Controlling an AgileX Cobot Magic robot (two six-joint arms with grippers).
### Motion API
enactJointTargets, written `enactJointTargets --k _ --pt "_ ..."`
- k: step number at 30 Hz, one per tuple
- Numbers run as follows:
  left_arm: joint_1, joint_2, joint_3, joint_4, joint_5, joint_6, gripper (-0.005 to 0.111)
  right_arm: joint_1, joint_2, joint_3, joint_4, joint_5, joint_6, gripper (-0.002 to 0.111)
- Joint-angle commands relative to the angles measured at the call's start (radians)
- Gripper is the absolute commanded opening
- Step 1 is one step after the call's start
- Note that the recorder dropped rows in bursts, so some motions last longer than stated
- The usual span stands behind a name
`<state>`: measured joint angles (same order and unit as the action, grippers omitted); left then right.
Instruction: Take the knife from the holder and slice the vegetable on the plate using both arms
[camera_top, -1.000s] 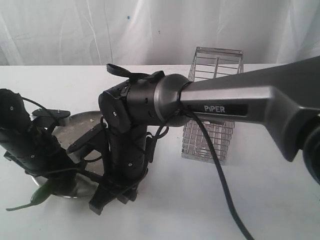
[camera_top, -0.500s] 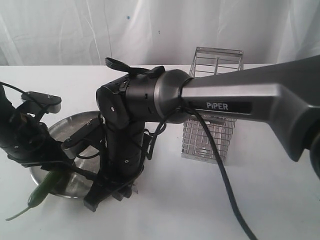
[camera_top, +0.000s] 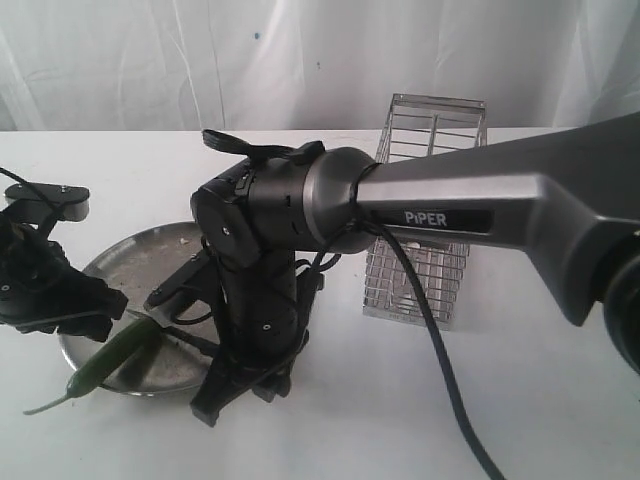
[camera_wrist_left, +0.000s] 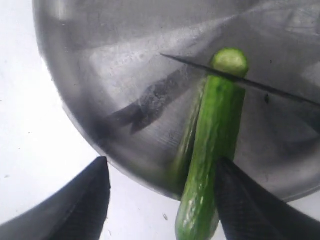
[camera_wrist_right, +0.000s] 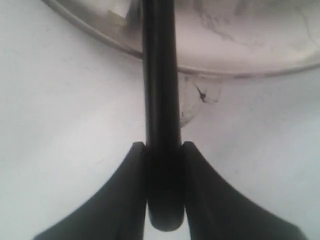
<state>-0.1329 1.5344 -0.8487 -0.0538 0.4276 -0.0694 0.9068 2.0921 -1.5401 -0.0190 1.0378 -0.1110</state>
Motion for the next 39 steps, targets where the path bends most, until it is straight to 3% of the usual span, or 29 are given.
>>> enactJointTargets --k 1,14,25,39 --pt "0.003 -0.010 0.032 -0.031 -0.007 -0.009 0.064 0.000 -0.001 0.005 -0.042 0.042 0.025 0.000" --pt "0.003 -0.010 0.050 -0.186 -0.147 0.009 0.064 0.000 -0.001 0.005 -0.063 0.053 0.027 0.000" --pt "0.003 -0.003 0.045 -0.209 -0.238 0.044 0.064 0.000 -0.001 0.005 -0.063 0.055 0.027 0.000" --pt "0.003 0.141 -0.003 -0.209 -0.277 0.044 0.064 0.000 -0.001 0.005 -0.059 0.061 0.027 0.000"
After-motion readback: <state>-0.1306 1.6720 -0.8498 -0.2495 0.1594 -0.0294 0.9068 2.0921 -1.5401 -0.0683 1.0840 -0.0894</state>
